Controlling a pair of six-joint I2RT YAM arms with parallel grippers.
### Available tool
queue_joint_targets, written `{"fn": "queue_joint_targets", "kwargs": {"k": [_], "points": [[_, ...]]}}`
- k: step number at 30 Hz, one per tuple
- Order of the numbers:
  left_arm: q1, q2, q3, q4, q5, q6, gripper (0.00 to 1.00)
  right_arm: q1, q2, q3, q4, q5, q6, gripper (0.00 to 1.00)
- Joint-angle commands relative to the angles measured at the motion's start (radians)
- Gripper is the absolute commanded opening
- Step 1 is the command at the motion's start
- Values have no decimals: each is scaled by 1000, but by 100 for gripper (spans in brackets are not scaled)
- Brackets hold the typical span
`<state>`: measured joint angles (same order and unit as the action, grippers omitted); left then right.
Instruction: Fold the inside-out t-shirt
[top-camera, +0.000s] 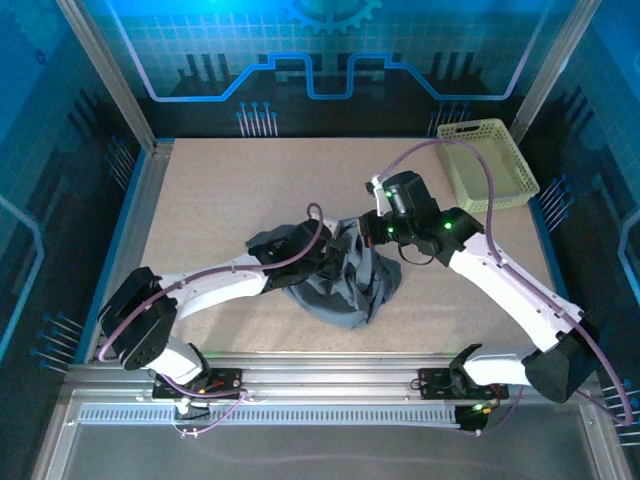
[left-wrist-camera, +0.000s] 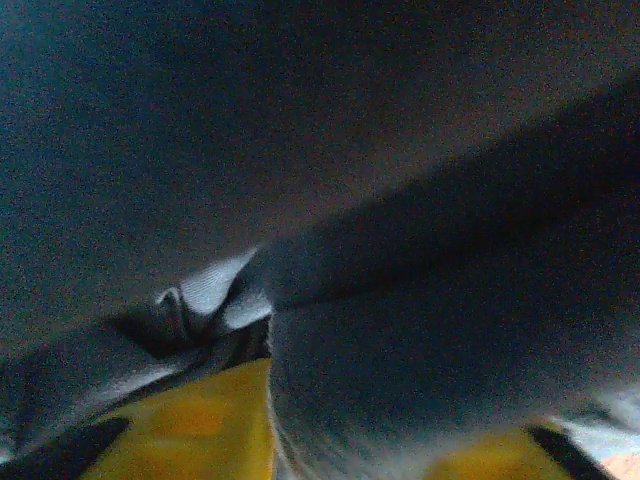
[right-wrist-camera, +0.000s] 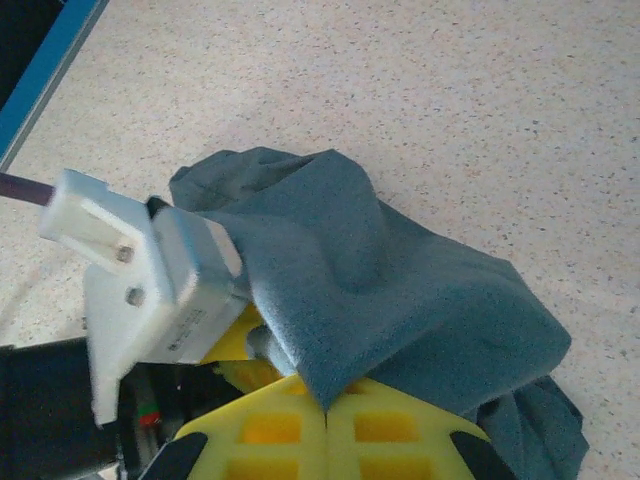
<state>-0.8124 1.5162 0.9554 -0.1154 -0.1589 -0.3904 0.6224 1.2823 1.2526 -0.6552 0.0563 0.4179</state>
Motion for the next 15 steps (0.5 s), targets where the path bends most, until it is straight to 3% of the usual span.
{"fn": "queue_joint_targets", "kwargs": {"k": [1,4,6,10,15], "points": [[8,-77,-5,61,18,-4,0,-7,21,2,-12,70,4,5],[19,-163,-39,36,34,13,0,-18,61,13,-8,93,0,15],[42,-252,-93,42,47,9,0,-29,92,40,-21,97,-6,36],[201,-418,-212,35,154,-57,0,-27,77,46,-31,112,-44,58],[346,-512,-278,-22,223,-81,0,-11,-56,-104,11,60,-67,63]]}}
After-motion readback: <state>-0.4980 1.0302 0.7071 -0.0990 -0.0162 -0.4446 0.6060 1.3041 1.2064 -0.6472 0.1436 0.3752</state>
